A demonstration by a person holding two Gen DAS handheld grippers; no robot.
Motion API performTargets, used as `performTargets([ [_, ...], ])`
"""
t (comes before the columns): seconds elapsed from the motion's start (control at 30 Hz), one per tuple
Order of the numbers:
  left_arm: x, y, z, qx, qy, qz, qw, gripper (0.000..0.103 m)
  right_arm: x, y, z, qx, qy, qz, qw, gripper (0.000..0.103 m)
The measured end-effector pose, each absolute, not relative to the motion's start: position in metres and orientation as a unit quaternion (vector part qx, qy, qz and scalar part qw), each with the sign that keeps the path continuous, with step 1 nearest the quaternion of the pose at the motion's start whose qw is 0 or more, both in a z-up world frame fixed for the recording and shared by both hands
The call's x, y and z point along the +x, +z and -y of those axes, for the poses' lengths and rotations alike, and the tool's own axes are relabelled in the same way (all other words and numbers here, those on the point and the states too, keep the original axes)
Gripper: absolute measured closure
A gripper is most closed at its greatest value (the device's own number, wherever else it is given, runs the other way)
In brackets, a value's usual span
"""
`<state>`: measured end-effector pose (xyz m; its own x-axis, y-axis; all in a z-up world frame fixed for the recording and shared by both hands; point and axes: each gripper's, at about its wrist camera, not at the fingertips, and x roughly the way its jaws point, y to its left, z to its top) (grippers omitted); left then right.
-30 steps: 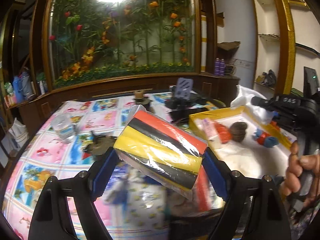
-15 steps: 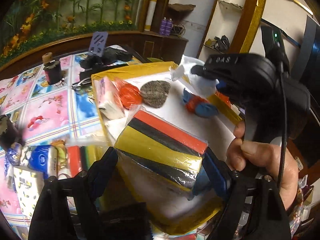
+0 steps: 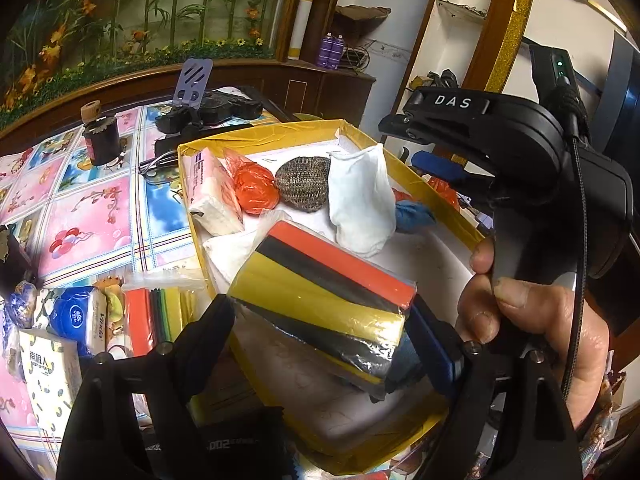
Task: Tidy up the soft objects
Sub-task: 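Lower the striped sponge into the box and open the left tool, then grasp the lemon-print tissue pack with the left tool while the right tool grasps the black snack bag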
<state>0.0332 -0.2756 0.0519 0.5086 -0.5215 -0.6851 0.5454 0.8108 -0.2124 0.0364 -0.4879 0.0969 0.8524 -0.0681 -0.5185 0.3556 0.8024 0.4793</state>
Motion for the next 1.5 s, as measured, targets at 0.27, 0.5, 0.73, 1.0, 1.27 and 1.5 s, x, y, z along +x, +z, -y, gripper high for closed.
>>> performTargets([
  [0.27, 0.028, 0.058, 0.274, 0.011, -0.322, -0.372, 0.871, 0.015, 0.029, 0.1, 0.49, 0.296, -0.117, -0.23, 0.92, 0.055],
  [0.5, 0.031, 0.057, 0.272, -0.005, -0.33, -0.383, 0.863, 0.012, 0.024, 0.103, 0.492, 0.296, -0.125, -0.221, 0.921, 0.055],
  [0.73, 0.03, 0.057, 0.271, -0.005, -0.329, -0.381, 0.864, 0.012, 0.024, 0.103, 0.493, 0.295, -0.125, -0.222, 0.921, 0.055],
  [1.0, 0.027, 0.065, 0.257, -0.019, -0.328, -0.373, 0.868, 0.012, 0.021, 0.106, 0.491, 0.288, -0.12, -0.22, 0.924, 0.055],
  [1.27, 0.008, 0.078, 0.204, -0.008, -0.301, -0.336, 0.892, 0.012, 0.018, 0.113, 0.462, 0.246, -0.076, -0.203, 0.945, 0.055],
  [1.5, 0.025, 0.058, 0.12, -0.043, -0.244, -0.383, 0.89, 0.012, -0.012, 0.111, 0.417, 0.203, -0.007, -0.195, 0.96, 0.052],
])
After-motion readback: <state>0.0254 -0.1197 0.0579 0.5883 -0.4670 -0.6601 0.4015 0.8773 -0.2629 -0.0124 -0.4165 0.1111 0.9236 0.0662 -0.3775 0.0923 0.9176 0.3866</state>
